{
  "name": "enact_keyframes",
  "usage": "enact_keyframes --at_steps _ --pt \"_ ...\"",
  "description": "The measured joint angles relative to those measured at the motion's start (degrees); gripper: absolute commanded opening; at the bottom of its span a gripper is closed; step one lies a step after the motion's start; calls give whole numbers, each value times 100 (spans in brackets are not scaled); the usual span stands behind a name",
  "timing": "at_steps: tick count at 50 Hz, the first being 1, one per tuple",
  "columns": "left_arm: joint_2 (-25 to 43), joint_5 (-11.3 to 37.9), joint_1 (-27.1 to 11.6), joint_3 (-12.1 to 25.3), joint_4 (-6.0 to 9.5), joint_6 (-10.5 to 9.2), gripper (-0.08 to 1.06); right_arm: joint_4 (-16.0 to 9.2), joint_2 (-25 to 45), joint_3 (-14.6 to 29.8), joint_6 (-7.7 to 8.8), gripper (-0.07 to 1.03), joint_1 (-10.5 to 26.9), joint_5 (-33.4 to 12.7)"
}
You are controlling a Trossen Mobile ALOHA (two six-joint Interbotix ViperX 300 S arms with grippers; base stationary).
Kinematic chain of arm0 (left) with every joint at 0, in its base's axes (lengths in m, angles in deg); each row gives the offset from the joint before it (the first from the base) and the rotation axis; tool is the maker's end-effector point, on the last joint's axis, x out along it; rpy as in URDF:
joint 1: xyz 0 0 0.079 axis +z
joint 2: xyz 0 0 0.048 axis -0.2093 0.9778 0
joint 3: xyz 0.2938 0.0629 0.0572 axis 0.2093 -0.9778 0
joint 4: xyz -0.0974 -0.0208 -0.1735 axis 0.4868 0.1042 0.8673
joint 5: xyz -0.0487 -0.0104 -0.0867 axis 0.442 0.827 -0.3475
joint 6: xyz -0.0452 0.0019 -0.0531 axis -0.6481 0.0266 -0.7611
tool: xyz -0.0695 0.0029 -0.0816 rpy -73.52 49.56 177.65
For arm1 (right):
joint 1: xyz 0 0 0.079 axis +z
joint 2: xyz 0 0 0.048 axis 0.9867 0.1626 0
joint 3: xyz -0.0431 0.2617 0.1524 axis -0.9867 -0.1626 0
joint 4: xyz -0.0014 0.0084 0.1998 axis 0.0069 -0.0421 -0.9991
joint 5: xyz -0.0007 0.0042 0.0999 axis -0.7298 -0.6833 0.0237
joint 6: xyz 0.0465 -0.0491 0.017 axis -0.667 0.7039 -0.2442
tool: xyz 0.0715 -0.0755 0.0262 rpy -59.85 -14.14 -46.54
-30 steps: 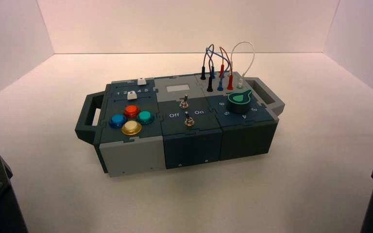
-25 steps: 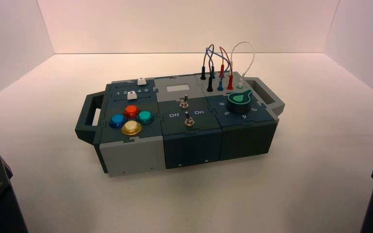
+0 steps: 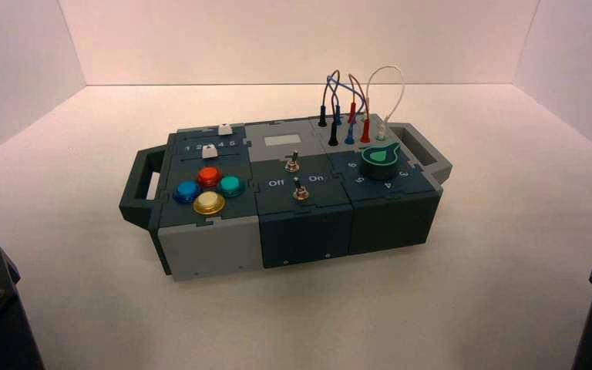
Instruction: Move the box closer.
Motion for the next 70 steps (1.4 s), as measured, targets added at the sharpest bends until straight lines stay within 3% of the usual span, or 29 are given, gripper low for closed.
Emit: enact_keyframes --at_steps 6,17,31,49,62,70 --pt "299 246 -158 123 0 -9 -3 0 97 123 0 -2 202 -308" --pt "1406 1046 -694 615 0 0 -3 0 510 492 18 -2 1072 -1195" --pt "2593 2065 -1055 1292 105 -35 -3 -53 1178 976 18 -2 1547 -2021" --pt "3656 2461 -1371 2109 158 -88 -3 -105 2777 2074 26 -2 1916 -3278" --pt "4087 2487 -1468 2426 176 -97 -3 -114 3542 2646 62 -2 1969 -3639" --pt "4975 2531 -1503 2892 264 -132 -3 -176 4790 3577 123 -2 2101 -3876"
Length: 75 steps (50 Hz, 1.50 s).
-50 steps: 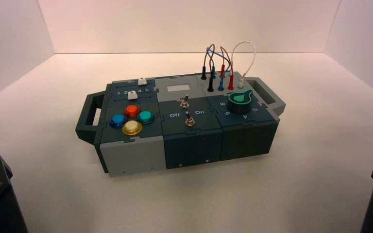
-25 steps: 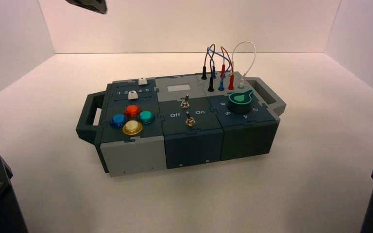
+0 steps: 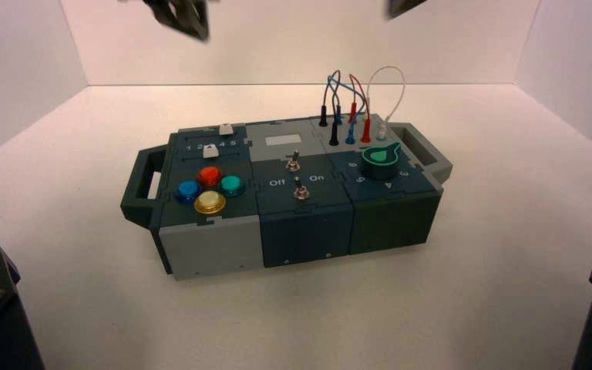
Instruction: Move the box closer.
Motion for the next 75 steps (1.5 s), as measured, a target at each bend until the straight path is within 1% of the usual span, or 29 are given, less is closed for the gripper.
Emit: enact_keyframes --at_steps 3,8,17,25,42,53,66,75 --pt "246 18 -26 62 9 0 -3 0 562 325 0 -2 123 -88" --pt "422 26 -26 132 18 0 -3 -9 1072 642 9 -2 246 -211" --pt "659 26 -53 202 18 -9 -3 -97 1758 1160 9 -2 466 -316" --pt "835 18 -79 290 18 -18 -3 -176 2171 1529 9 -2 448 -457" --pt "1327 -70 -88 334 26 -18 -3 -193 2566 1670 9 -2 457 -510" --pt "1582 -132 -97 343 26 -18 -3 -193 2839 1670 26 -2 457 -519" --pt "1670 -141 -97 334 26 -26 -3 -202 3059 1670 26 -2 457 -519" --pt "1670 -132 -97 167 26 -26 -3 -220 3067 1670 26 -2 457 -562"
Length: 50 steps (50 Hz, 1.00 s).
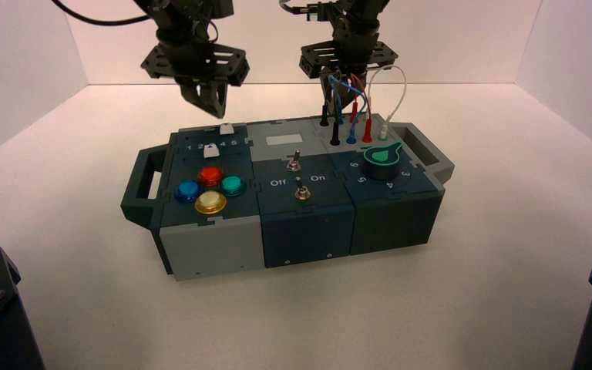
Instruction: Move the box closer.
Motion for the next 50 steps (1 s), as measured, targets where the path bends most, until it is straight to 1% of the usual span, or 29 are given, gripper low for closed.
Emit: enact_keyframes --at_steps 8,18,33,40,45,50 --pt "-18 9 -44 -141 0 0 -3 -26 -9 -9 0 -2 0 -35" --pt "-123 -9 -97 -272 0 9 -3 -114 -9 -123 0 -2 0 -9" --pt "-325 9 -176 -457 0 9 -3 -149 -88 -299 0 -2 26 18" --pt "-360 132 -229 -501 0 35 -3 -185 -158 -431 0 -2 79 18" --pt "-378 281 -255 -501 0 105 -3 -229 -202 -483 0 -2 123 18" --pt "-387 360 -299 -519 0 114 -3 -255 -255 -580 0 -2 158 18"
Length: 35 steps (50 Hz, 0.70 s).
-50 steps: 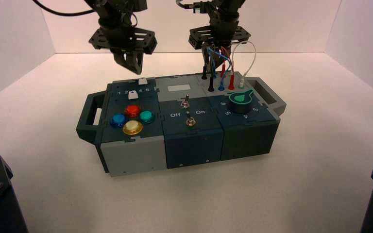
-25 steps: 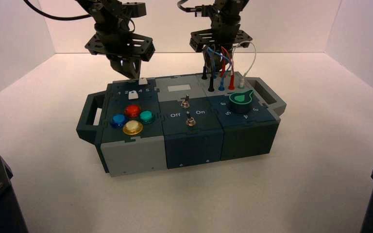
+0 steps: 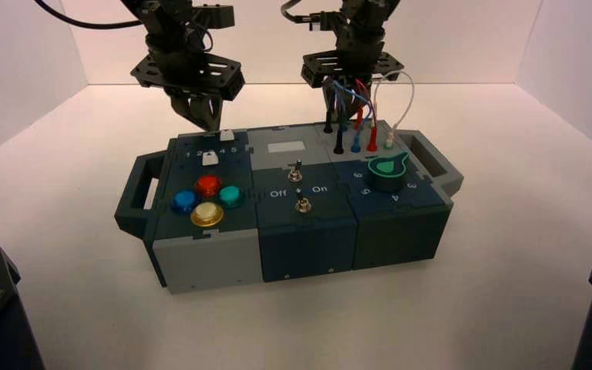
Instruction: Move the box closer.
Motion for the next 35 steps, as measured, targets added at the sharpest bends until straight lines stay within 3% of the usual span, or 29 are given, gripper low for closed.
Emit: enact_keyframes --at_steps 35 --pt "-114 598 -448 -70 -18 18 -3 -149 -413 -703 0 -2 149 79"
